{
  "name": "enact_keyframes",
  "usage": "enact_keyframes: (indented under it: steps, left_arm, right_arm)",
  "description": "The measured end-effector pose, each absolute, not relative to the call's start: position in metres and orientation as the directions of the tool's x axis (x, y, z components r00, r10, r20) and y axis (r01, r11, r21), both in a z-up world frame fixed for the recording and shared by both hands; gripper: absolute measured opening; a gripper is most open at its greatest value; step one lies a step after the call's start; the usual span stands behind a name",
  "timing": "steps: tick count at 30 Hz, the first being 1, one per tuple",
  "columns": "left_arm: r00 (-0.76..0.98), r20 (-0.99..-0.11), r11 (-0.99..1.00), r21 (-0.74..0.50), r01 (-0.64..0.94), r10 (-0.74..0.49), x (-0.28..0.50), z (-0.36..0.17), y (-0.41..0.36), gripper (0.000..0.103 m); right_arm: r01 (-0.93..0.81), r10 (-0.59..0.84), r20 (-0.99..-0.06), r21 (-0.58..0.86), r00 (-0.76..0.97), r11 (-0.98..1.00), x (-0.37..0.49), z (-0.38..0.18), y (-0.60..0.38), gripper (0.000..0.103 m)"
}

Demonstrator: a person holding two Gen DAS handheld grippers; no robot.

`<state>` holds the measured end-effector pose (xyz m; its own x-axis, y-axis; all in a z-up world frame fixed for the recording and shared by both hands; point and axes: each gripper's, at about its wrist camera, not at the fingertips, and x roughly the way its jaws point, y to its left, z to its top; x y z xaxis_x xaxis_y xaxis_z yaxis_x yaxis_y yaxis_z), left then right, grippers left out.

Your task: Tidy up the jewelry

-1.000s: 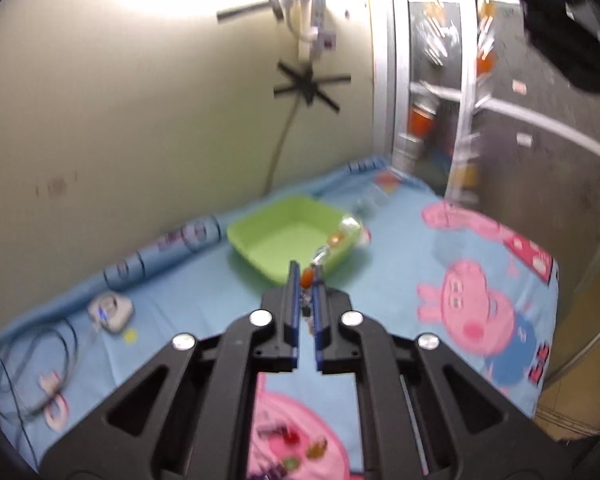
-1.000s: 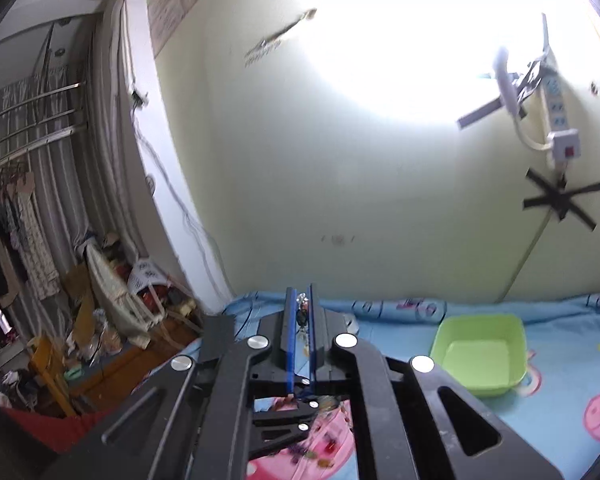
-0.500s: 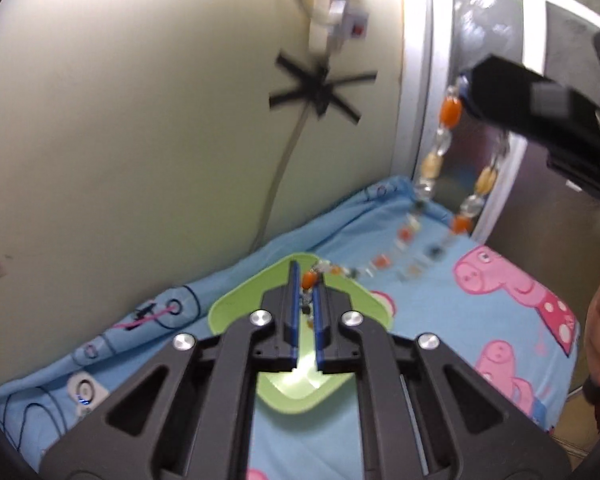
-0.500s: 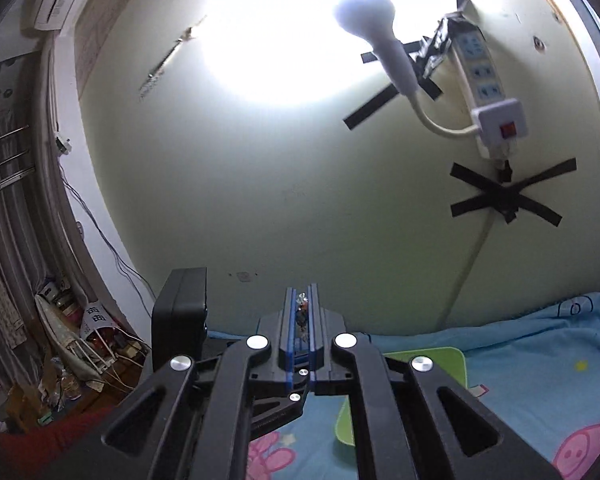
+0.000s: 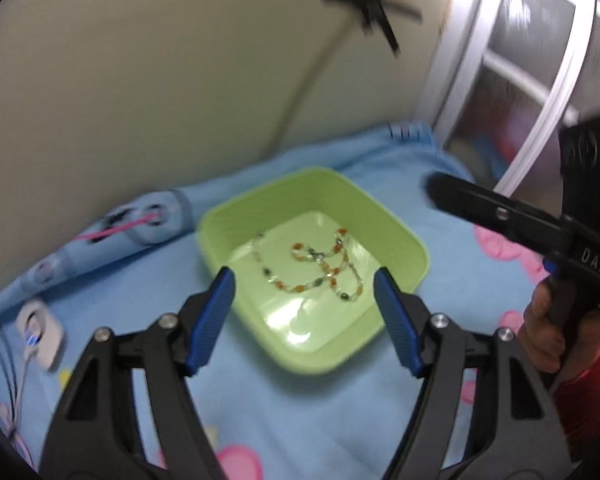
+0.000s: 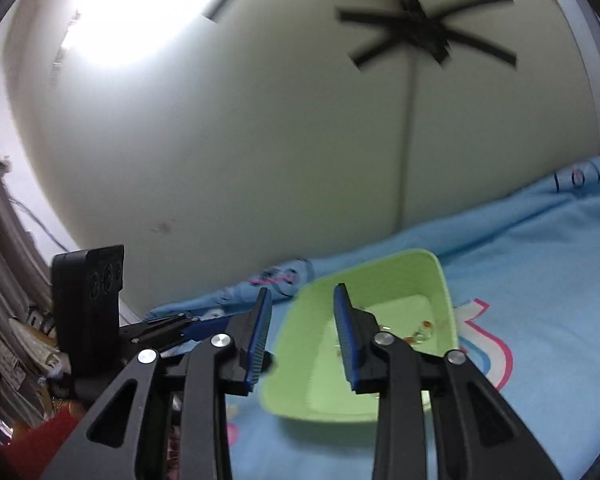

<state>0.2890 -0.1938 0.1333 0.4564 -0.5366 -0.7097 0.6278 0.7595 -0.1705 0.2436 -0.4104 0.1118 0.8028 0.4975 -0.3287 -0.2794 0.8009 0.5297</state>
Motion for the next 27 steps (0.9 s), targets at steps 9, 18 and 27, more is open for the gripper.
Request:
enact_keyframes:
  steps: [9, 18, 27]
  left_arm:
    - [0.635, -0.659, 0.902, -0.168, 0.399, -0.403, 0.197, 0.15, -0.01, 0.069]
    - [0.625, -0.704, 0.939, -0.215, 0.268, -0.339, 0.148, 0.099, 0.073, 0.069]
    - [0.583, -0.722, 0.927, -0.272, 0.257, -0.374, 0.158, 0.07, 0.076, 0.069]
  right_arm:
    - [-0.511, 0.61, -0.248, 0.364, 0.753, 0.779, 0.137, 0.135, -0.325, 0.066]
    - [-0.632, 0.57, -0.67, 0.191, 0.475, 0.751, 0.178, 0.044, -0.183, 0.013]
    - [-0.76, 0.479, -0.773, -0.007, 0.416, 0.649, 0.195, 0.012, -0.115, 0.015]
